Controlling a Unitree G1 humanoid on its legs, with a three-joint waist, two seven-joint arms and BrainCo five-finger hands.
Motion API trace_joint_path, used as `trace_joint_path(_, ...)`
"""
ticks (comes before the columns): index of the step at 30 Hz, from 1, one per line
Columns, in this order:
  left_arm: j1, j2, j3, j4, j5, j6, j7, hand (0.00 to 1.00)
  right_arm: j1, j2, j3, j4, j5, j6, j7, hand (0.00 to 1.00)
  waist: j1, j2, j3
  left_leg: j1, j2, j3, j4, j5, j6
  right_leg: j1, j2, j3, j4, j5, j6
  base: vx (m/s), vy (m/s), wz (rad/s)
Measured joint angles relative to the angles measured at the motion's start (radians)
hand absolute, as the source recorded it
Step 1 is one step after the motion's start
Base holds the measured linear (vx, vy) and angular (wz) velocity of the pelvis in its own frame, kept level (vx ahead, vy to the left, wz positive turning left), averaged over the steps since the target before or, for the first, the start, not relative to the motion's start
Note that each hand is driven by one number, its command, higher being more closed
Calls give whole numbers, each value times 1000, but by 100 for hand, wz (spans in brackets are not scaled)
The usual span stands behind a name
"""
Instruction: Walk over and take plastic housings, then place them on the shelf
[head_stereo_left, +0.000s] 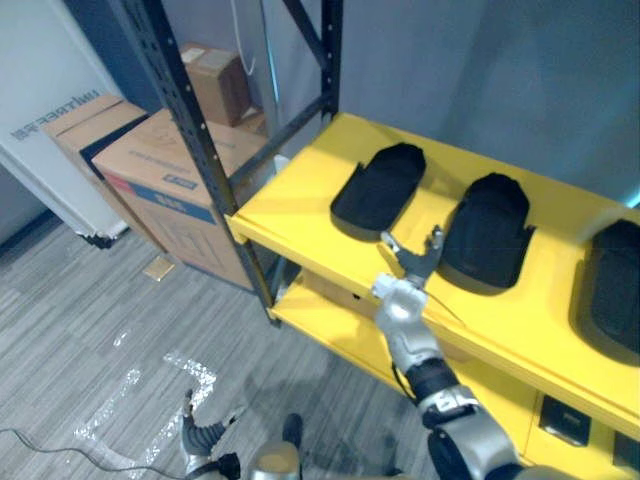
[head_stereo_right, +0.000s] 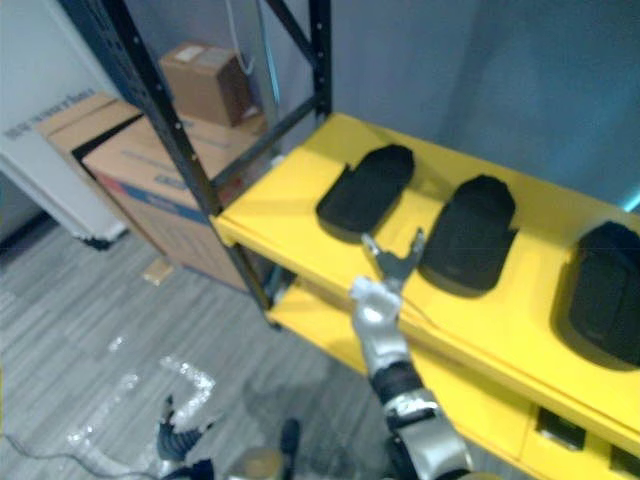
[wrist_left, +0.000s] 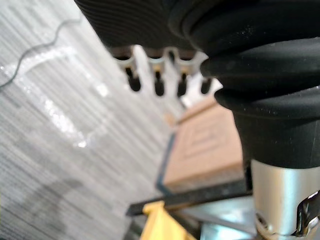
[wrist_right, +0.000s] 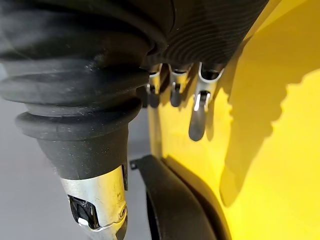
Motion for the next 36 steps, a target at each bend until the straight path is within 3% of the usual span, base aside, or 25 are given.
trace_joint_path(2, 0, 0, -1, 0, 0, 0, 0, 0, 0, 0, 0, 4, 0, -3, 6, 0, 0, 0, 0, 2, 0, 5, 0, -1, 1, 0, 0, 3, -1, -1, -1, -21, 5, -7)
trace_joint_path(5, 3, 0, 0, 1, -3, 0, 0, 0, 1, 2, 5, 15, 4, -30, 74, 0, 1, 0, 0, 9, 0, 22, 0, -9, 2, 0, 0, 8, -1, -4, -6, -8, 3, -11)
trace_joint_path(10, 2, 1, 4, 1, -4, 0, -1, 0, 4, 0, 112, 5, 3, -120, 210, 0, -1, 0, 0, 10, 3, 40, 0, -17, 1, -9, 1, 34, -3, -7, -8, 11, 2, -11)
trace_joint_path(15, -10, 6, 25, 0, -5, 0, 0, 0, 50, 2, 270, -248, -55, -129, 262, 0, -5, -12, -8, 10, 21, 81, 1, -24, -8, -36, 9, 72, 1, 2, -5, 50, -15, -21)
trace_joint_path(17, -14, 9, 25, 0, -4, 0, -1, 0, 73, -9, 278, -386, -75, -129, 280, 0, -29, -24, -15, 12, 31, 92, 2, -25, -9, -39, 19, 88, 1, 6, -11, 40, -30, -20)
trace_joint_path(23, -18, 21, 26, 10, 2, -1, -7, 0, 195, -135, 132, -686, -73, -91, 328, 0, -87, -55, -64, 14, 61, 137, 0, -28, -21, -74, 43, 138, 5, 20, -30, -39, -27, -26)
trace_joint_path(27, -25, 15, 27, 41, 2, -4, -11, 0, 366, -230, -37, -819, -62, -78, 349, 0, -127, -34, -102, 18, 68, 159, 0, -25, -26, -93, 55, 155, 15, 21, -32, -76, -16, -18)
trace_joint_path(30, -26, 12, 30, 37, 2, -4, -13, 0, 468, -249, -131, -870, -35, -79, 368, 0, -145, -17, -113, 26, 70, 162, 0, -23, -29, -92, 58, 161, 15, 18, -34, -74, -7, -9)
trace_joint_path(32, -25, 5, 30, 28, 2, -3, -14, 0, 528, -254, -174, -894, 22, -83, 418, 0, -169, -7, -125, 29, 69, 166, 0, -23, -30, -94, 59, 167, 13, 10, -36, -67, 10, -11)
trace_joint_path(35, -27, 3, 21, 27, 1, 5, -21, 0, 576, -256, -184, -895, 110, -84, 534, 0, -171, -11, -143, 22, 76, 179, 0, -24, -34, -107, 54, 175, 14, 13, -33, -28, 18, -9)
trace_joint_path(36, -28, 12, -2, 27, 1, 8, -21, 0, 582, -257, -167, -892, 147, -84, 606, 0, -170, -16, -149, 21, 76, 177, 0, -23, -35, -108, 54, 173, 14, 13, -32, 0, 0, 0)
